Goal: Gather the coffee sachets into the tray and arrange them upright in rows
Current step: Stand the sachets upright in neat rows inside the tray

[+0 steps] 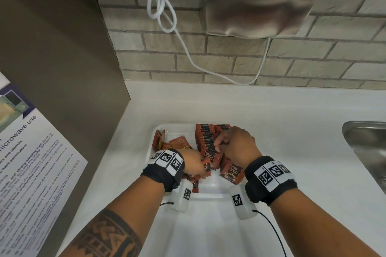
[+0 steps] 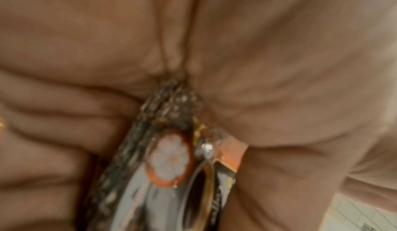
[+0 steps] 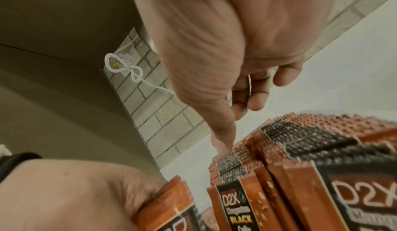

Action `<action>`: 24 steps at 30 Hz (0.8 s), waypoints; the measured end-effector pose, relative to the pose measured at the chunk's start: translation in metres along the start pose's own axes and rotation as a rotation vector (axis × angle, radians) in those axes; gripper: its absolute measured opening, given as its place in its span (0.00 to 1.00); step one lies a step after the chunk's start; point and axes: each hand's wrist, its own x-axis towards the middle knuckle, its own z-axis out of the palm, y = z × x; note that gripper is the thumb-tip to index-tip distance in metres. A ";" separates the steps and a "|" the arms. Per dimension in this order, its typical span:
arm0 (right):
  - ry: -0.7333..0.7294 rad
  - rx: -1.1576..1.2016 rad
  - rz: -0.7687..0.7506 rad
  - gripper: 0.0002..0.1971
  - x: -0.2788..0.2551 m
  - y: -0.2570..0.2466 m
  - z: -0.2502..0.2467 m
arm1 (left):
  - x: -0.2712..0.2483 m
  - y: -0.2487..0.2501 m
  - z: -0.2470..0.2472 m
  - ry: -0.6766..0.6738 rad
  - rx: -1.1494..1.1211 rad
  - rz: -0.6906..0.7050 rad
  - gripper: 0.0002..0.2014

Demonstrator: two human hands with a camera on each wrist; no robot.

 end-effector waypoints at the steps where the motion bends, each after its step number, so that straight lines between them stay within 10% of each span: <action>1: 0.010 0.021 -0.005 0.13 0.001 0.000 -0.002 | 0.000 -0.002 -0.001 -0.001 -0.040 0.011 0.16; 16: -0.048 0.415 -0.091 0.01 -0.008 -0.013 -0.018 | -0.007 -0.034 -0.007 0.154 -1.087 0.329 0.20; 24: 0.019 0.185 -0.116 0.08 -0.009 -0.017 -0.016 | -0.015 -0.045 -0.023 0.282 -0.332 -0.042 0.22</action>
